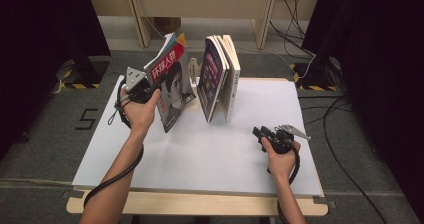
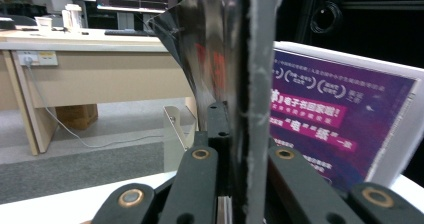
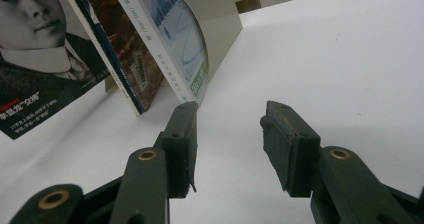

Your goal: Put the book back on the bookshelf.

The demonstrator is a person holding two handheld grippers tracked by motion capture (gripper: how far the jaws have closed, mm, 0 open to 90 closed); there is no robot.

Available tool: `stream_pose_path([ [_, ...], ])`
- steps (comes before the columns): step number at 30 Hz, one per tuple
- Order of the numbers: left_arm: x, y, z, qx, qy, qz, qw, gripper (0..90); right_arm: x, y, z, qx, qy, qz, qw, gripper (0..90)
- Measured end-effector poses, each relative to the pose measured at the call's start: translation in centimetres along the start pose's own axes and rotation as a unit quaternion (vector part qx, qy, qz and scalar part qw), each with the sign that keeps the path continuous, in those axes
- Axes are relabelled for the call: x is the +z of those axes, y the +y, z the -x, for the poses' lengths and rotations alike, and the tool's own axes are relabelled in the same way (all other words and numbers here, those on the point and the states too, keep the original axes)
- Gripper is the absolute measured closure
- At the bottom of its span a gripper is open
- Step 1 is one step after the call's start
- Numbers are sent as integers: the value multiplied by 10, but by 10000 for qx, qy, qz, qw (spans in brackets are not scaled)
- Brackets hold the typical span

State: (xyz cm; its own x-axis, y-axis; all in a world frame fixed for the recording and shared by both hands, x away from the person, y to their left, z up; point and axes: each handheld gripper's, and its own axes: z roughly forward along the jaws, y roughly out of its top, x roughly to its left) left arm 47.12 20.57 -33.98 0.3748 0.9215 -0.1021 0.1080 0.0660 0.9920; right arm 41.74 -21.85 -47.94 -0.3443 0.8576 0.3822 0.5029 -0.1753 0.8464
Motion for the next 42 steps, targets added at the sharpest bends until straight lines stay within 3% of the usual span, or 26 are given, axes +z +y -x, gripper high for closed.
stream_pose_path([
  [8,18,-1,3,128,27,101,9999,861,1,-1,-1,46,-1,-8,10000,578],
  [15,35,-11,4,200,100,81,9997,861,1,-1,0,30,-11,-8,10000,577],
  [26,42,-23,1,320,160,40,9994,858,1,-1,3,-21,-33,-2,10000,578],
  [35,39,-24,-2,226,44,-254,9994,823,0,-1,3,-8,-34,-5,10000,577],
  [42,38,-19,-4,-26,-46,-238,9997,756,0,-1,3,0,-36,-14,10000,577],
])
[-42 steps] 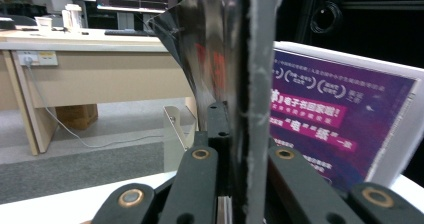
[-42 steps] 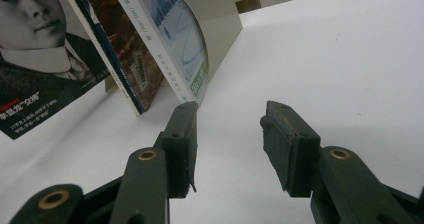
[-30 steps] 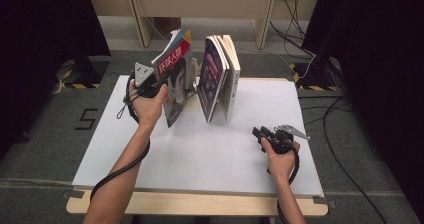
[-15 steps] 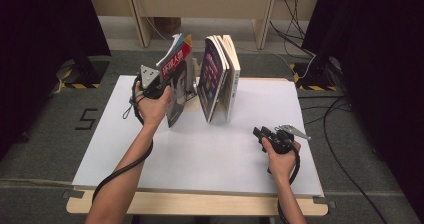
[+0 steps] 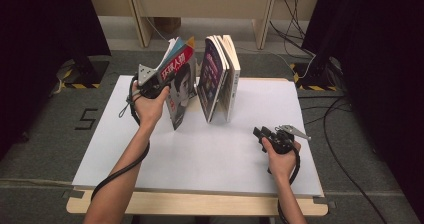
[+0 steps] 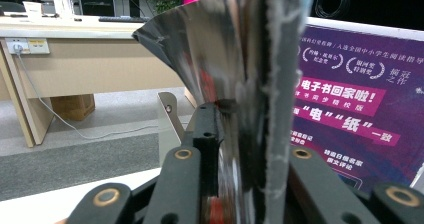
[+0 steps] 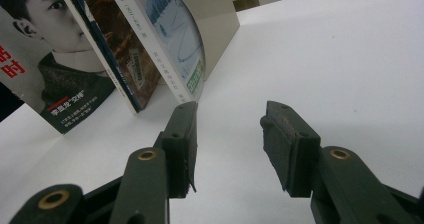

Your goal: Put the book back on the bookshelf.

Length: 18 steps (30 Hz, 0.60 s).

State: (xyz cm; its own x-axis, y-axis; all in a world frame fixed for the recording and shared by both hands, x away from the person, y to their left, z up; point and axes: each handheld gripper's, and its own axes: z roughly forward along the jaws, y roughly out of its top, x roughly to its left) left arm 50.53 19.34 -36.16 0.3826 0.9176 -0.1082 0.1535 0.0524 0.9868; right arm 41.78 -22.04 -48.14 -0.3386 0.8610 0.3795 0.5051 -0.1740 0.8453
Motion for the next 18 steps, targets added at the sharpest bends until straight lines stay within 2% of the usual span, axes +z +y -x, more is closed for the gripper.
stream_pose_path([
  [6,4,-5,0,-102,-105,1,9999,717,0,0,1,0,5,16,10000,576],
  [13,8,-9,1,-161,-45,-142,9998,679,-1,0,2,33,8,0,10000,575],
  [16,7,-9,0,-200,-43,-139,9997,713,0,-1,1,67,12,-1,10000,575],
  [18,7,-9,0,-117,-30,-120,9999,750,0,-1,1,61,13,-1,10000,575],
])
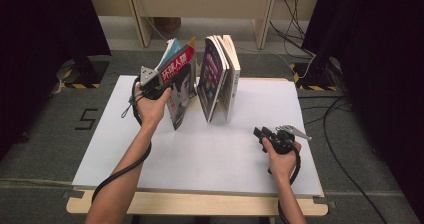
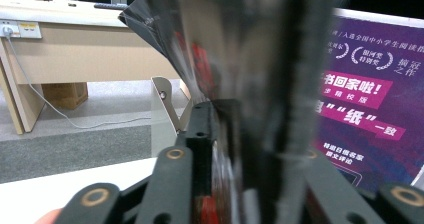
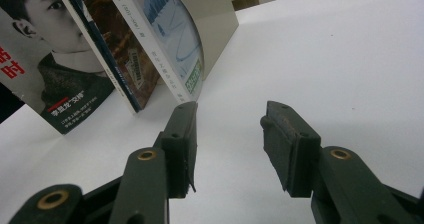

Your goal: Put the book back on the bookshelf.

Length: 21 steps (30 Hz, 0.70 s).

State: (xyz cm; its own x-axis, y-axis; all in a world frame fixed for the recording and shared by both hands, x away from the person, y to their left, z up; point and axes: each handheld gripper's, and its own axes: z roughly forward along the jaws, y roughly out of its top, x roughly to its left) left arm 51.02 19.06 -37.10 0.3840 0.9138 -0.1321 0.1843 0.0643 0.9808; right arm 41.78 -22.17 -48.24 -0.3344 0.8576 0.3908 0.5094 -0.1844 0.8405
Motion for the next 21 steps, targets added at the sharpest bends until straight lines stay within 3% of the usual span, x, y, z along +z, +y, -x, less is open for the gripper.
stream_pose_path([
  [6,-1,1,1,111,71,-59,9999,839,0,0,0,22,10,4,10000,575],
  [12,-2,3,4,111,88,-116,9998,859,0,0,1,45,28,-5,10000,575],
  [21,-3,7,6,245,158,190,9994,863,0,0,2,58,36,-8,10000,575],
])
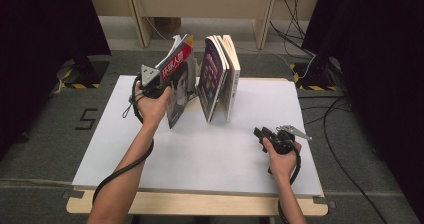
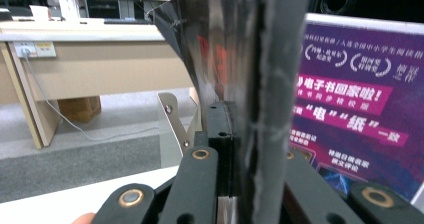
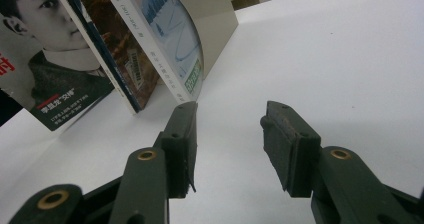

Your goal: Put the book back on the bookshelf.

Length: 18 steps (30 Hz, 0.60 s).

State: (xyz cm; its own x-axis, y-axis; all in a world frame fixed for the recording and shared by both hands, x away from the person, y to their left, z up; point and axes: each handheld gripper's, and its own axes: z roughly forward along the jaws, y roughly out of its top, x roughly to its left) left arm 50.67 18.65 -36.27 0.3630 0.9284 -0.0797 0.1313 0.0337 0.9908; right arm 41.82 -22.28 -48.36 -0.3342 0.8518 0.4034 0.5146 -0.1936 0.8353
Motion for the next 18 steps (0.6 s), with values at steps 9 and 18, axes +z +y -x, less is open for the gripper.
stream_pose_path([
  [9,10,-5,0,162,165,336,9992,862,1,-1,1,-40,-13,2,10000,575],
  [18,19,-14,2,258,198,385,9987,861,1,0,2,-26,-30,11,10000,575],
])
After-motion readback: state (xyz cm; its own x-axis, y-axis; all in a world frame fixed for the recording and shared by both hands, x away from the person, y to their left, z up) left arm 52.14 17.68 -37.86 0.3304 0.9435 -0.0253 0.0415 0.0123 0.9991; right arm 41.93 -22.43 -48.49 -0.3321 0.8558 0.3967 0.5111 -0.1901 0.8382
